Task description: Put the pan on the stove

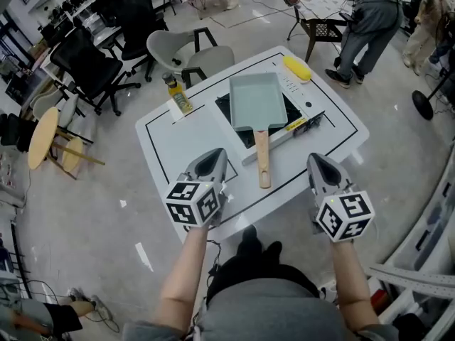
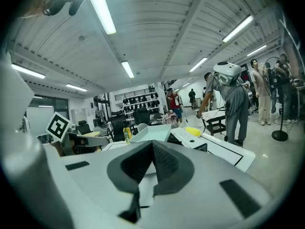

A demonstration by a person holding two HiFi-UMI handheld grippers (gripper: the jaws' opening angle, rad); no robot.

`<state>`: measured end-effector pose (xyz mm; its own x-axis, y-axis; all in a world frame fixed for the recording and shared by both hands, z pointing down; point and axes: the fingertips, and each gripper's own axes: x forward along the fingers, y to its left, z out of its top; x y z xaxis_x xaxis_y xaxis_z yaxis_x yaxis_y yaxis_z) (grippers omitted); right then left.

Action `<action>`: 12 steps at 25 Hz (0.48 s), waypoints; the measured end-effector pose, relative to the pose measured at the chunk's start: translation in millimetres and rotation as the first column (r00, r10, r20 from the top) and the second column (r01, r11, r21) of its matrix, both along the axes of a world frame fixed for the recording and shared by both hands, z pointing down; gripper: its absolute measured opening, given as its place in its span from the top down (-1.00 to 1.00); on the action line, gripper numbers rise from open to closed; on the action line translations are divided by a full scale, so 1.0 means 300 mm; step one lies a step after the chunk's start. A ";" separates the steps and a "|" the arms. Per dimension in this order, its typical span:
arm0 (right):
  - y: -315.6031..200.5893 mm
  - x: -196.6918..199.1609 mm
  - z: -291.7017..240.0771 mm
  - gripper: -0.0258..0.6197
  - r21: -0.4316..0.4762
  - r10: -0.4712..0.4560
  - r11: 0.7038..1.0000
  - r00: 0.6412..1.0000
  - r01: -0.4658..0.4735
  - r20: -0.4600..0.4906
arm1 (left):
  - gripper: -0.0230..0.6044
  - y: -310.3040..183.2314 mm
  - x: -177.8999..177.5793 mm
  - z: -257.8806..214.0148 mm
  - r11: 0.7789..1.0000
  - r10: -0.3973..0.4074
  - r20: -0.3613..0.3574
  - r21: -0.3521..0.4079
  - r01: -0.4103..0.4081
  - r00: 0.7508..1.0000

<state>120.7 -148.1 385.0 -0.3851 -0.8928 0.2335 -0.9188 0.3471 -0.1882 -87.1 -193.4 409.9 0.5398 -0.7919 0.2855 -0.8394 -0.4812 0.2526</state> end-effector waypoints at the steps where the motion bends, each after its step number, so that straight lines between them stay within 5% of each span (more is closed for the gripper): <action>1: 0.003 -0.001 -0.002 0.91 0.002 0.000 1.000 1.000 0.000 -0.005 | 0.91 0.002 0.000 -0.004 1.000 -0.002 -0.003 0.001 0.002 1.000; 12: 0.025 0.002 -0.013 0.91 0.033 0.028 0.999 0.999 -0.028 -0.027 | 0.91 0.026 -0.001 -0.028 0.999 -0.005 0.007 0.035 0.005 1.000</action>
<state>121.4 -140.6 381.0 -0.3538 -0.9106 0.2138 -0.9328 0.3267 -0.1521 -87.5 -185.5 401.6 0.5337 -0.8042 0.2615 -0.8437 -0.4853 0.2296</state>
